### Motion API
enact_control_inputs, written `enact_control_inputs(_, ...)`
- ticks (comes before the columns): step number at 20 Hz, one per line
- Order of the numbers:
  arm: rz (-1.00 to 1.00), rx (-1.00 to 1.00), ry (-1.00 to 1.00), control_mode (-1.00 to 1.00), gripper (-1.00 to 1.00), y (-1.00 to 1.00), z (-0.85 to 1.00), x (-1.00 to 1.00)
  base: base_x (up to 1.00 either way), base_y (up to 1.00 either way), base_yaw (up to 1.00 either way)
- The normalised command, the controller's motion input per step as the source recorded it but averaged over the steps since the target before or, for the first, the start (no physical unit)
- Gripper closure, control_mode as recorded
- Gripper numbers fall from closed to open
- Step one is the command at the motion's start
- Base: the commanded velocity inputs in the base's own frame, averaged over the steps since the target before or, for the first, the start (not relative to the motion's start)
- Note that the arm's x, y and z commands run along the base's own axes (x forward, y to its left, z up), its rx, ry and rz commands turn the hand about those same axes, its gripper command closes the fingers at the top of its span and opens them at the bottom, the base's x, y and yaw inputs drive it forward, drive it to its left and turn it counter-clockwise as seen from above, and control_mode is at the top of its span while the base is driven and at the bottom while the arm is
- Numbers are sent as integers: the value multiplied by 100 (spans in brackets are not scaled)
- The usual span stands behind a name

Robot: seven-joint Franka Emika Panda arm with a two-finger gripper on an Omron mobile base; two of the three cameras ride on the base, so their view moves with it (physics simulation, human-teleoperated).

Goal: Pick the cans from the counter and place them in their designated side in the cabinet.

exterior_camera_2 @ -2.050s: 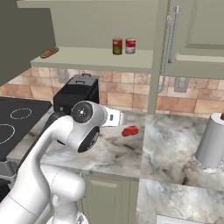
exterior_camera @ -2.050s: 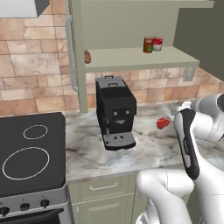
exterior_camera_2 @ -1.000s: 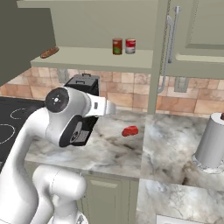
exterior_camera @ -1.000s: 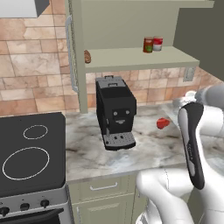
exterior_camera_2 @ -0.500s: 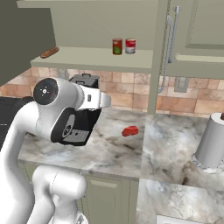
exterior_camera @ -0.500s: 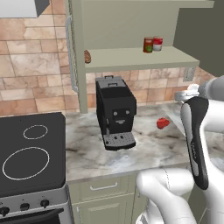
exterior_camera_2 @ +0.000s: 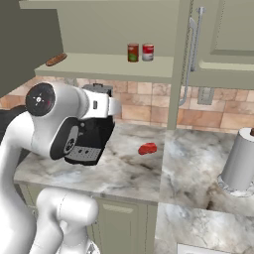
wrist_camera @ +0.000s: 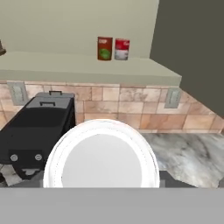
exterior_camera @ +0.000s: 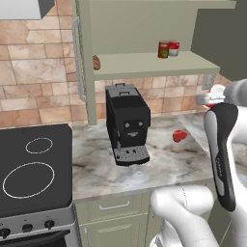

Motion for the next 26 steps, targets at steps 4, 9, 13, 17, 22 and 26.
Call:
enact_control_inputs(4,2,0,-9,-100,100,11,21,-11,0,0,0)
enact_control_inputs(9,1,0,-7,-100,100,13,25,-2,0,0,0)
enact_control_inputs(13,2,0,-7,-100,100,13,30,0,0,0,0)
enact_control_inputs(17,2,0,-7,-100,100,10,30,0,0,0,0)
enact_control_inputs(22,2,0,-6,-100,100,9,27,2,0,0,0)
enact_control_inputs(26,1,0,-1,-100,100,12,14,14,0,0,0)
